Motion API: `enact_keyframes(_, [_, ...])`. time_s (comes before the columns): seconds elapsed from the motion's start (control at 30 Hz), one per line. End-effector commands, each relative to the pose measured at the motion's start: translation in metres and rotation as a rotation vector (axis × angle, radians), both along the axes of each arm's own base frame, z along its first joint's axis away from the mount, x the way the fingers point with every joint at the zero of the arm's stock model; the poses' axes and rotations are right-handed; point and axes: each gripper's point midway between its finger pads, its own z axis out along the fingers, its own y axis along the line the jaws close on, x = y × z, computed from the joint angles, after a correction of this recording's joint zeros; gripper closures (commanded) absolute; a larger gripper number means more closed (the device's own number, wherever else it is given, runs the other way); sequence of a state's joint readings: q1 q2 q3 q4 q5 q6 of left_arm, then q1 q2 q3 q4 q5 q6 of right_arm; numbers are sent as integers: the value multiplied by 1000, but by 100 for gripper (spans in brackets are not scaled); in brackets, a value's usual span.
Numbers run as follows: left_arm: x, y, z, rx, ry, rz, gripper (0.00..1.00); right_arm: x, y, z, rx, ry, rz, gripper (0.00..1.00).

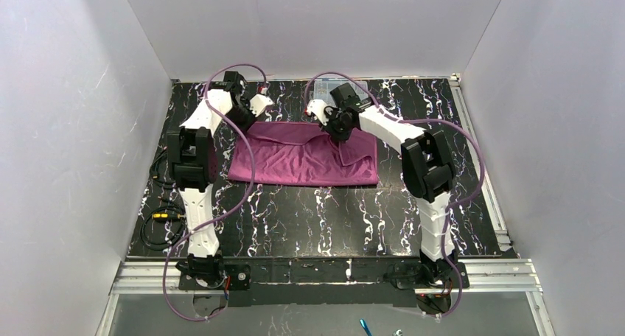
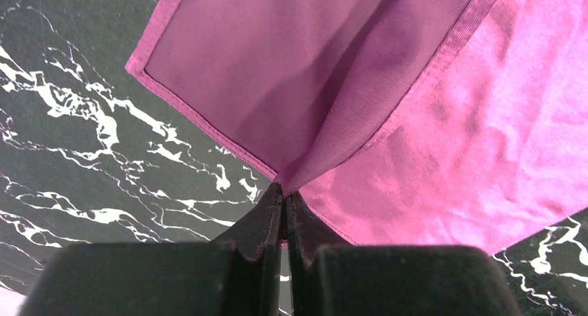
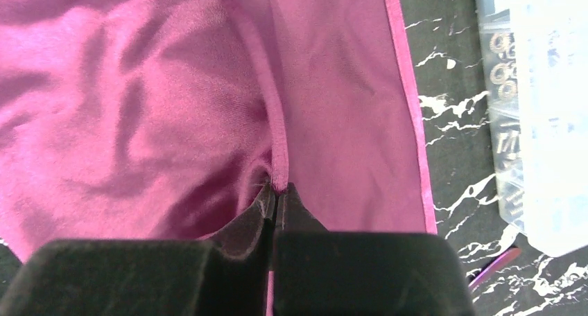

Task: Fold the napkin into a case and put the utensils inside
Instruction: Fold and flatten the napkin at the center of the board.

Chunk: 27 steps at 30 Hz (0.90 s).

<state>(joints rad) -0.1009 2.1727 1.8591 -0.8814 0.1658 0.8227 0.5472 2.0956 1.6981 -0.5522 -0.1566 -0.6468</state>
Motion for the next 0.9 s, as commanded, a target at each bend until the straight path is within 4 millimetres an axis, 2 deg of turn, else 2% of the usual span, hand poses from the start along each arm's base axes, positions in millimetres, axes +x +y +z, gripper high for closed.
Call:
enact_keyframes(0.0, [15,-2,11,39,-58,1,100,10,1,-4,-17,2,-17,99])
enact_keyframes(0.33, [36,10,-1,132,-89,31,100,40,-9,-13,-35,-23,-94,99])
enact_keyframes(0.5, [45,17,-5,175,-106,51,100,50,-7,-19,-32,-48,-121,99])
enact_keyframes(0.8, [62,16,0,166,-172,76,100,63,-10,-24,-34,-61,-157,99])
enact_keyframes(0.87, [66,15,3,161,-190,83,100,65,-10,-23,-29,-63,-163,95])
